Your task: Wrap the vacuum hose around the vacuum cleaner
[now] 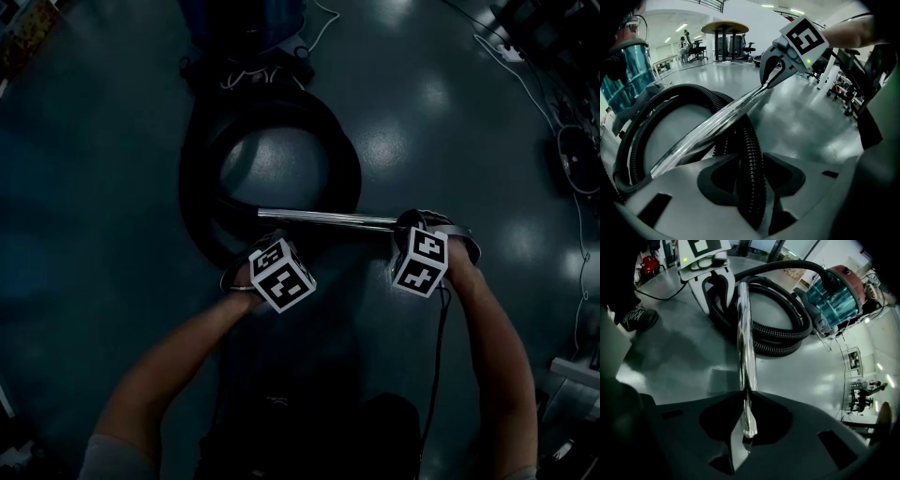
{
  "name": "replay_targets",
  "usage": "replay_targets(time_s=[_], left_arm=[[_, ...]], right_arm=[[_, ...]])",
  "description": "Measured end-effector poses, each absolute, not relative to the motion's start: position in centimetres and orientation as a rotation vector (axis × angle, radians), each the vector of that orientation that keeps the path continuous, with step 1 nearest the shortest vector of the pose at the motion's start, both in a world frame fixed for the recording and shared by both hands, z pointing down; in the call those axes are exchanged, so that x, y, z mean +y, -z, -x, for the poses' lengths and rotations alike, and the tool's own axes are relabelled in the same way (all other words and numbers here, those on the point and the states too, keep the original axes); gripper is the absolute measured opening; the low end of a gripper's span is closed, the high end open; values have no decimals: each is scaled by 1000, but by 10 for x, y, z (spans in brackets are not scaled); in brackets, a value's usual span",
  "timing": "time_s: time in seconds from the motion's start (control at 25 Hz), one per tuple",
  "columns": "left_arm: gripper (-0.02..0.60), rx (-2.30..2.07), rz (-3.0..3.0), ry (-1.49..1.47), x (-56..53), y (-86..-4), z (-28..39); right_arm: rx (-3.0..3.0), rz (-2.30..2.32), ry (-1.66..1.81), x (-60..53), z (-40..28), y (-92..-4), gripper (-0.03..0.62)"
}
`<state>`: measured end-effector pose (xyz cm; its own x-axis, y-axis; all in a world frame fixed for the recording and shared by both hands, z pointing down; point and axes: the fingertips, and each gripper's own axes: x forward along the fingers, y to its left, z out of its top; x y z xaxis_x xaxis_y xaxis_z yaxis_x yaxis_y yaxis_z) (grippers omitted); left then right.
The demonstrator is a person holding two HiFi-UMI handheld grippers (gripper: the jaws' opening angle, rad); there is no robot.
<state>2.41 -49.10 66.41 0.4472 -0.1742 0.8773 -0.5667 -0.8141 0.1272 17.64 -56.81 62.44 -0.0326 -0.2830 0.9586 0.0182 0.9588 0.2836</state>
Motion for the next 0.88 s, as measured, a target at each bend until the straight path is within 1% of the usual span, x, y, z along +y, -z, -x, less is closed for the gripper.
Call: replay_targets(time_s=[0.04,0.08,0.28,0.32,0.36,0.52,0.64,0.68,0.76,0.8,0.88], left_arm=[[169,-632,-2295,-1312,-498,-664,-23],[169,-636,-2291,-1303,-504,-664,-22],[167,-703,-2264,-1247,-534,-655,-16],[42,-755,-2270,-1244,-544,-650,-11],[3,-786,-2288,-1253,-553,-645,-8],[3,-735,-2353,-1377,-558,-648,-9],[4,-730,-2302,-1373,-555,-658,-12],[4,-730,-2285,-1372,-554,-660,-13],[4,-713,-2270,-1389,-550,-661,-16],[4,-687,-2270,-1393,-544,-659,-19],[4,-595,-2266,-1371,-529,-653,-30]], right_arm=[[-1600,-245,238,-580,-174,-622,14],[-1615,-274,223,-590,-171,-620,2],[-1657,-222,156,-612,-149,-604,2],[-1664,-201,147,-613,-143,-599,2],[-1676,-183,135,-615,-137,-593,2],[-1733,-131,95,-616,-123,-587,2],[-1787,-113,115,-617,-125,-590,3],[-1813,-99,105,-616,-126,-592,46],[-1845,-44,86,-608,-129,-599,171],[-1850,-14,92,-603,-132,-603,190],[-1847,25,117,-599,-141,-615,190]])
